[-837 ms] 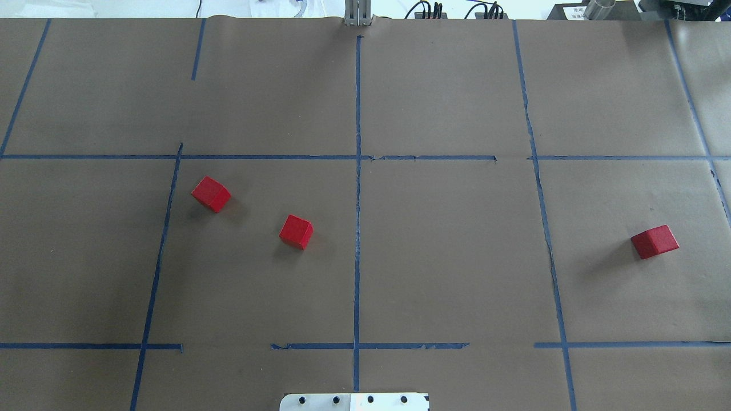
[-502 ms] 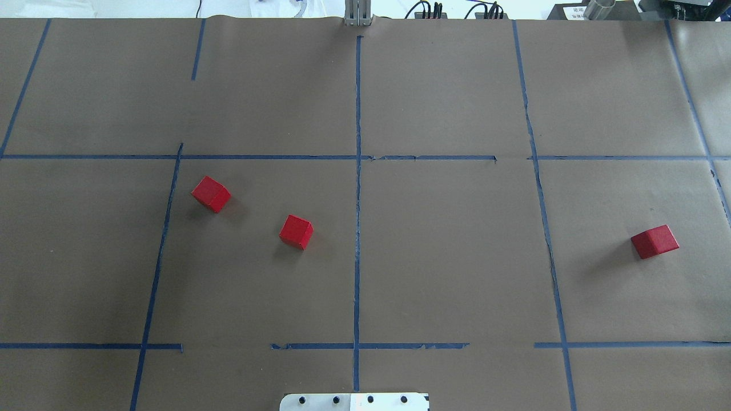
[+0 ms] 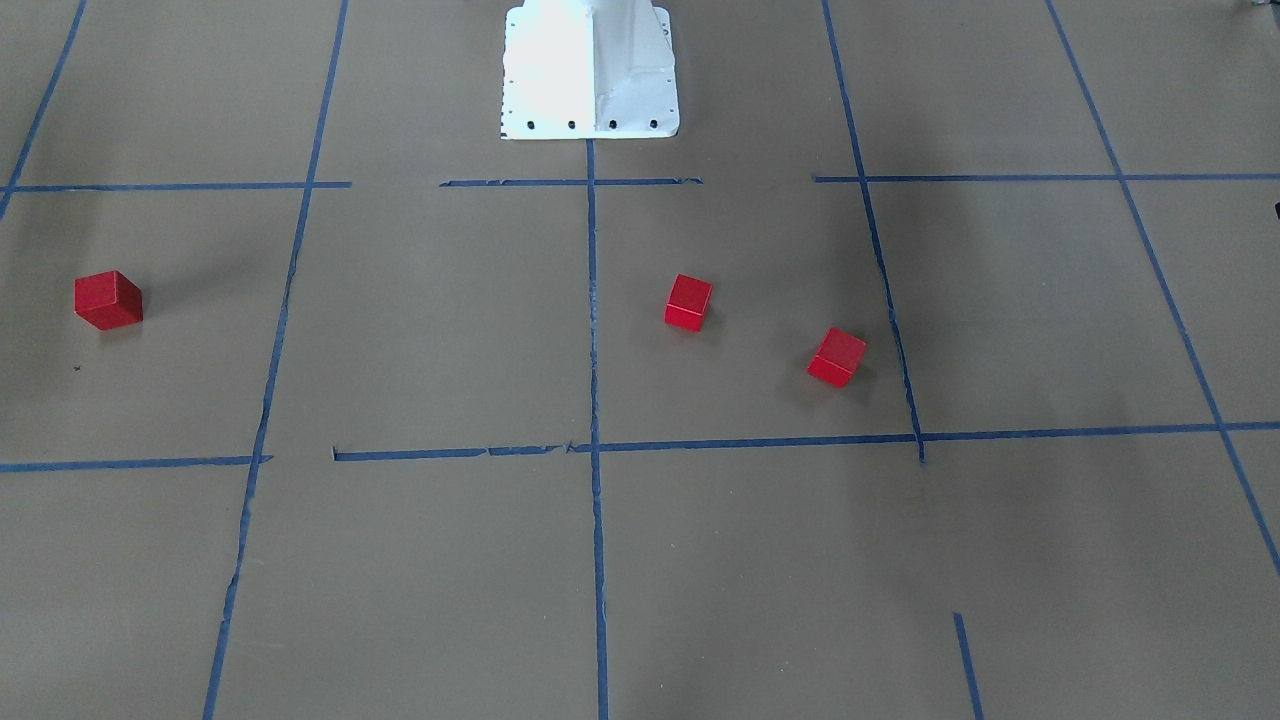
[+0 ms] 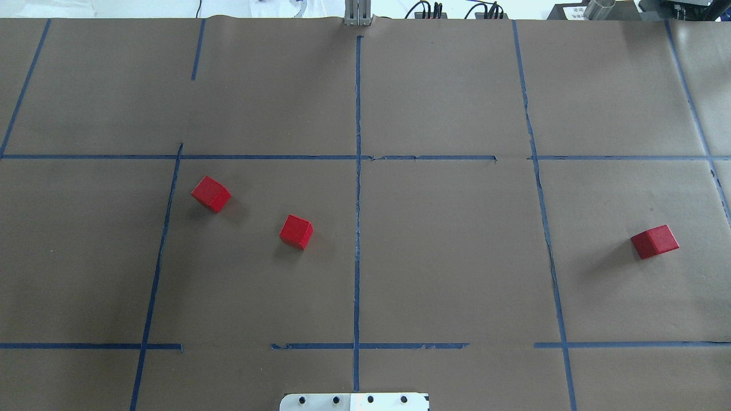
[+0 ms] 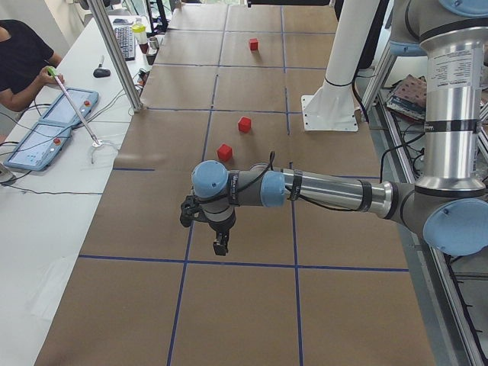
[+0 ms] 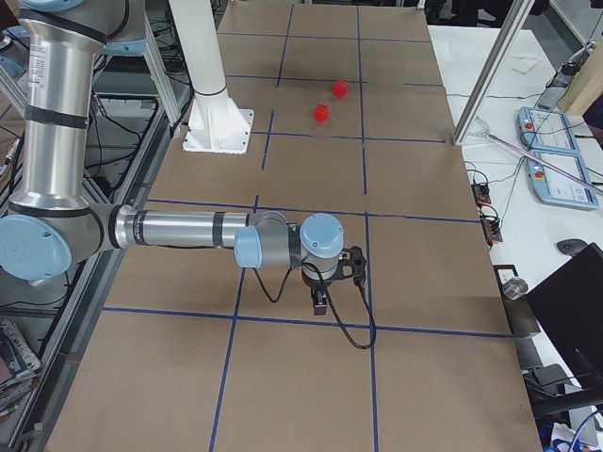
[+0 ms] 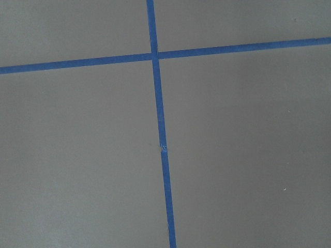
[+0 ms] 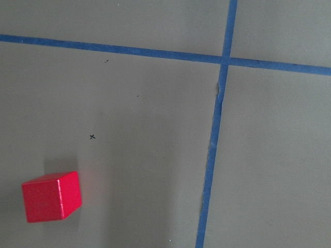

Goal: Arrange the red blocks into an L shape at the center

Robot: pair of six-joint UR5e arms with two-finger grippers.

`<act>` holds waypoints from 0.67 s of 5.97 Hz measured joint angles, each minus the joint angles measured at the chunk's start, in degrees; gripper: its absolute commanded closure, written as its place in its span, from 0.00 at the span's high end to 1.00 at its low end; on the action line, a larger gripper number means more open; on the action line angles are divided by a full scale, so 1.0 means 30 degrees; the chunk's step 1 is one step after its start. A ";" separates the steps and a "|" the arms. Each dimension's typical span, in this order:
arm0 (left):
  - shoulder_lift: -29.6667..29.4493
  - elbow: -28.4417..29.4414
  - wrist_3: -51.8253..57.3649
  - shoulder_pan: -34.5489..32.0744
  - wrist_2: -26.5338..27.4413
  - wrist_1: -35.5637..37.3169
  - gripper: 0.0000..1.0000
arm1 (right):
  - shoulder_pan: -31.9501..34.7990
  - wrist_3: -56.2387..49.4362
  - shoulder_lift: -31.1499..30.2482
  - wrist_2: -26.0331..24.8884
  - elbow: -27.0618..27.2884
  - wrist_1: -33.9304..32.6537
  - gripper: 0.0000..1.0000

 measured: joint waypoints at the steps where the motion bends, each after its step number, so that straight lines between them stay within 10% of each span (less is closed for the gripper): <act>1: 0.0023 -0.0051 0.0013 -0.0004 -0.0073 -0.0041 1.00 | 0.0000 0.0001 0.0042 -0.0011 -0.0012 0.0000 1.00; 4: 0.0174 -0.0142 0.0018 -0.0026 -0.0160 -0.0053 1.00 | -0.0001 -0.0023 0.0069 0.0051 -0.0317 0.0300 1.00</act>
